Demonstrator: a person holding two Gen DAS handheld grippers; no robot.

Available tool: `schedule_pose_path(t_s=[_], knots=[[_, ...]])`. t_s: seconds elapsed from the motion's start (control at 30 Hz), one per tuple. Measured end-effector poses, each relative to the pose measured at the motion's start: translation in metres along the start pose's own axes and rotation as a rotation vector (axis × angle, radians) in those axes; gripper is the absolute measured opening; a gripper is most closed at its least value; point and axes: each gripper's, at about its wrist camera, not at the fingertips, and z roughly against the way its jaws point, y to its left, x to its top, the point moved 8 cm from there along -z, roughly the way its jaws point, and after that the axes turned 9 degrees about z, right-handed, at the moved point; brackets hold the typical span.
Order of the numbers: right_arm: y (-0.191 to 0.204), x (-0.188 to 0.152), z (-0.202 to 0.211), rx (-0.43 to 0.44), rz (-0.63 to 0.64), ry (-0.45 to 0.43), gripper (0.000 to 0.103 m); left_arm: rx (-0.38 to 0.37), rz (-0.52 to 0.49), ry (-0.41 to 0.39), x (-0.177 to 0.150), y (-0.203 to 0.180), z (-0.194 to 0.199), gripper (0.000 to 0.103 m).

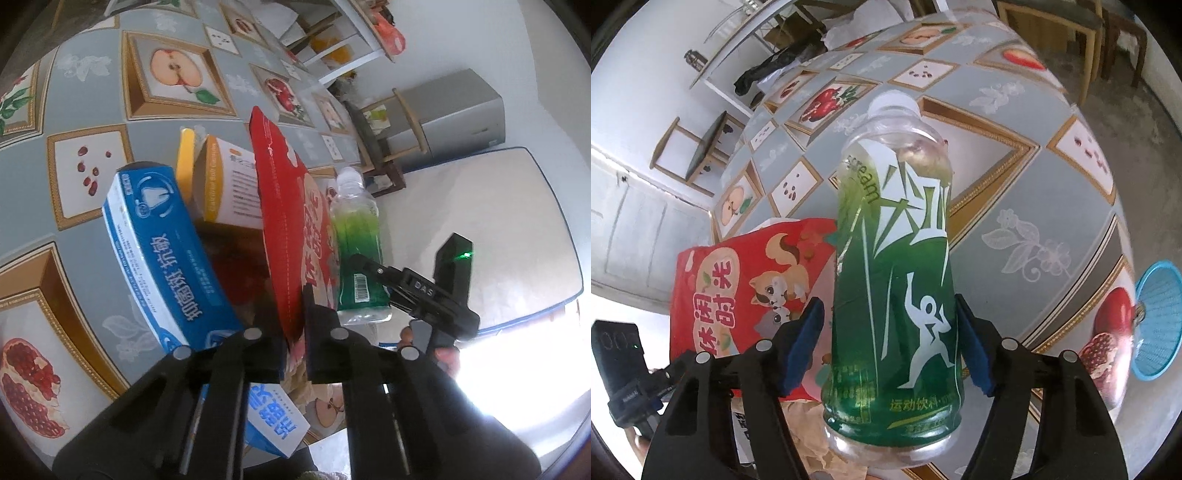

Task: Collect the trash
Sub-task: 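Lift the red snack bag and green bottle off the table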

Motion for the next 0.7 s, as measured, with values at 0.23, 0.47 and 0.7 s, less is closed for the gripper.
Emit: schedule_pose_path(t_s=[0.23, 0.47, 0.7], knots=[[-0.016, -0.003, 0.000, 0.108, -0.117, -0.022, 0.058, -0.045, -0.033, -0.033, 0.000, -0.011, 0.009, 0.001], [-0.022, -0.007, 0.016, 0.142, -0.159, -0.077, 0.057, -0.109, -0.085, -0.061, 0.002, -0.030, 0.016, 0.000], [-0.024, -0.011, 0.036, 0.158, -0.162, -0.114, 0.057, -0.192, -0.123, -0.094, 0.003, -0.047, 0.027, 0.000]])
